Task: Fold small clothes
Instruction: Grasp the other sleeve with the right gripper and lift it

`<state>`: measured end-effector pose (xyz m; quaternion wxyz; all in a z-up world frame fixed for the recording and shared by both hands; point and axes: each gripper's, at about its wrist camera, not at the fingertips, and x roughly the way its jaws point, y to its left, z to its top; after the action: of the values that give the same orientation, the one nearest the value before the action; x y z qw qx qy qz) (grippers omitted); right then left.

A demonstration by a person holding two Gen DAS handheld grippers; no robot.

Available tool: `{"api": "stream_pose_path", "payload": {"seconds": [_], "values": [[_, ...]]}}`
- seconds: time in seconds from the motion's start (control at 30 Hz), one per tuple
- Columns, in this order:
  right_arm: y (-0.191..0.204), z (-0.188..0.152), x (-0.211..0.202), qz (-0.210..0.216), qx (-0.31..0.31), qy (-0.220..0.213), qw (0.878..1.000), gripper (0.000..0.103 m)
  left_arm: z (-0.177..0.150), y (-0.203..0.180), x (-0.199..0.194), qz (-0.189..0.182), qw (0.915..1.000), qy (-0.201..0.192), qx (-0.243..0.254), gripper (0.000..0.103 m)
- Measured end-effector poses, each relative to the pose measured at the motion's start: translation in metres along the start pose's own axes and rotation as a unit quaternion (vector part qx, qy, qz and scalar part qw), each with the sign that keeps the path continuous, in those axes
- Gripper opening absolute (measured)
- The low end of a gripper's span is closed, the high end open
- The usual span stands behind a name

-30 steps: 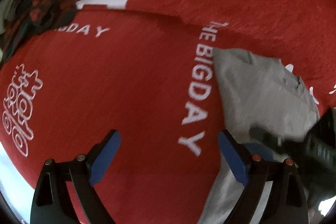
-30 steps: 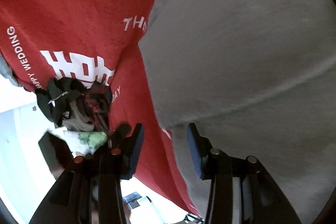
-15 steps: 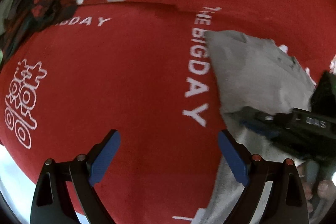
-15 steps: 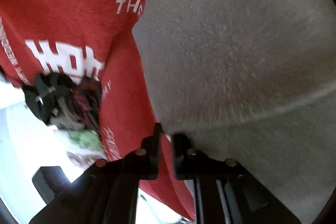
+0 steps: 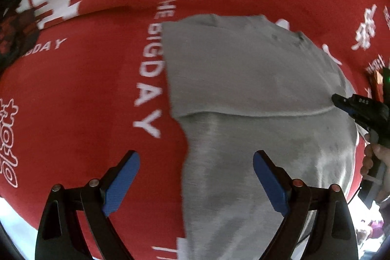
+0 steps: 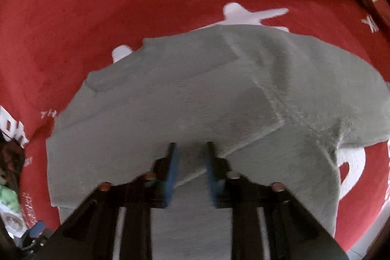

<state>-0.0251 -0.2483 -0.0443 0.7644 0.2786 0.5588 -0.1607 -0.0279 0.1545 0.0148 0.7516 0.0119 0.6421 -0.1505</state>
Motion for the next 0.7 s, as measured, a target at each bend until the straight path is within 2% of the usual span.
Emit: {"api": "stream_pose_path", "payload": {"seconds": [0.03, 0.07, 0.1, 0.2, 0.27, 0.3, 0.5, 0.6, 0.7], "values": [[-0.003, -0.001, -0.004, -0.011, 0.003, 0.0, 1.0, 0.013, -0.001, -0.006, 0.0, -0.002, 1.0, 0.001, 0.004, 0.094], [-0.006, -0.003, -0.006, -0.032, 0.006, 0.003, 0.999, 0.019, -0.001, -0.012, 0.0, -0.005, 0.9999, 0.003, 0.009, 0.094], [-0.014, -0.006, -0.009, -0.046, 0.017, 0.008, 0.999, 0.019, -0.002, -0.018, 0.0, -0.009, 0.9999, 0.005, 0.014, 0.094], [-0.05, -0.021, -0.024, 0.016, 0.086, 0.022, 0.996, 0.02, -0.003, -0.037, -0.002, -0.019, 0.9993, 0.008, 0.031, 0.094], [-0.063, -0.033, -0.034, 0.039, 0.106, 0.03, 0.993, 0.037, -0.004, -0.049, -0.002, -0.021, 0.9987, 0.011, 0.044, 0.094], [-0.069, -0.042, -0.041, 0.049, 0.114, 0.034, 0.992, 0.041, -0.004, -0.054, -0.002, -0.023, 0.9984, 0.014, 0.049, 0.094], [-0.098, -0.096, -0.058, 0.078, 0.159, 0.059, 0.982, 0.043, -0.012, -0.093, 0.012, -0.035, 0.9948, 0.042, 0.086, 0.094], [-0.114, -0.111, -0.055, 0.086, 0.181, 0.072, 0.977, 0.043, -0.018, -0.115, 0.018, -0.033, 0.9925, 0.05, 0.107, 0.096], [-0.13, -0.116, -0.054, 0.111, 0.206, 0.078, 0.969, 0.043, -0.022, -0.138, 0.021, -0.028, 0.9911, 0.049, 0.121, 0.096]]}}
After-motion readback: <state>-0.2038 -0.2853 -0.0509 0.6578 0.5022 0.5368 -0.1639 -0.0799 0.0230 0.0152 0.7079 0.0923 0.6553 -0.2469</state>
